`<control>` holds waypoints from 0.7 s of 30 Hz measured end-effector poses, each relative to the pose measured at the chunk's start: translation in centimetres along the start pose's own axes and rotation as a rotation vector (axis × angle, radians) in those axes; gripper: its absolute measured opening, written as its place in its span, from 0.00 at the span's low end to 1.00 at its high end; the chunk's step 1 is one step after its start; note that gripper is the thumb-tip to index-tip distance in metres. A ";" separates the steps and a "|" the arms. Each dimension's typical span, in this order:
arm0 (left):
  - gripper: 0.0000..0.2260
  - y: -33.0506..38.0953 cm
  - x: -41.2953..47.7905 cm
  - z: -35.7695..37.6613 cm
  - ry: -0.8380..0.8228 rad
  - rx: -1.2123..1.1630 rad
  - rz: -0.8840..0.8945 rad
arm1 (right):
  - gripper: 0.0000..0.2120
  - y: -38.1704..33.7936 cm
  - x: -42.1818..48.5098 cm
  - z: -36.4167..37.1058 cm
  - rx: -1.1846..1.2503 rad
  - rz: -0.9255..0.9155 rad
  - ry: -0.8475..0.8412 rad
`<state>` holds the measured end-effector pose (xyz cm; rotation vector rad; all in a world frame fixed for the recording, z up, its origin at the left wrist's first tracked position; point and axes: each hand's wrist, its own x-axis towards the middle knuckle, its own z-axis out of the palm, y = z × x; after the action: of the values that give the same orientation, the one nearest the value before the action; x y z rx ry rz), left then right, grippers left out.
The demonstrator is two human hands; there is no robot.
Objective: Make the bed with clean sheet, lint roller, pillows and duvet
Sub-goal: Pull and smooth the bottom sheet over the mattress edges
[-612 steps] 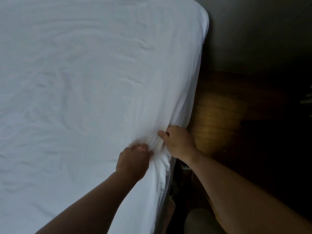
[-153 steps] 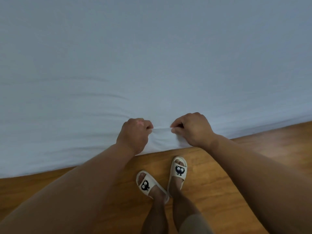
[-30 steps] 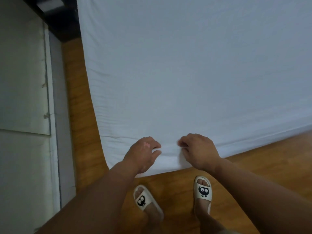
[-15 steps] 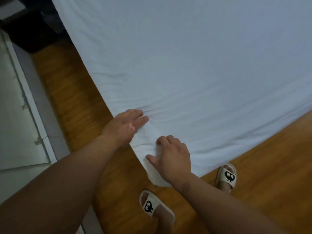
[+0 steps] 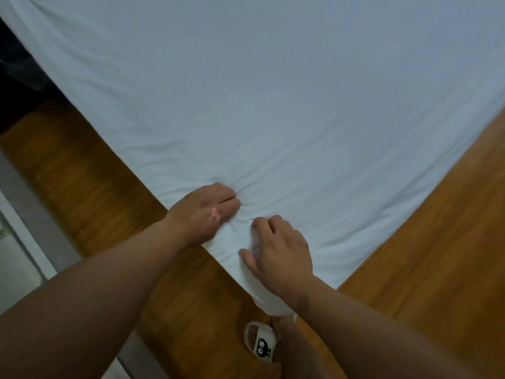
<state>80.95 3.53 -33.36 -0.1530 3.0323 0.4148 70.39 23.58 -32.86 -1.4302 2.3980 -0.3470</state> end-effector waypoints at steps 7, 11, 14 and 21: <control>0.13 -0.5 1.4 0.6 -0.016 0.059 0.053 | 0.09 -0.2 1.8 1.4 -0.095 -0.099 0.039; 0.14 -0.5 2.4 0.5 -0.096 0.052 0.007 | 0.13 -0.2 2.9 0.7 -0.061 -0.119 -0.030; 0.17 -0.8 2.7 0.1 -0.148 0.022 -0.083 | 0.13 1.0 3.1 0.9 0.072 -0.131 -0.135; 0.05 1.4 1.9 -2.3 -0.237 -0.034 0.011 | 0.13 2.2 1.5 -2.6 0.236 -0.123 -0.369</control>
<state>78.81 4.10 -30.98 -0.0821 2.7957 0.4510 66.90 23.37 -31.53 -1.3975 1.9152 -0.3482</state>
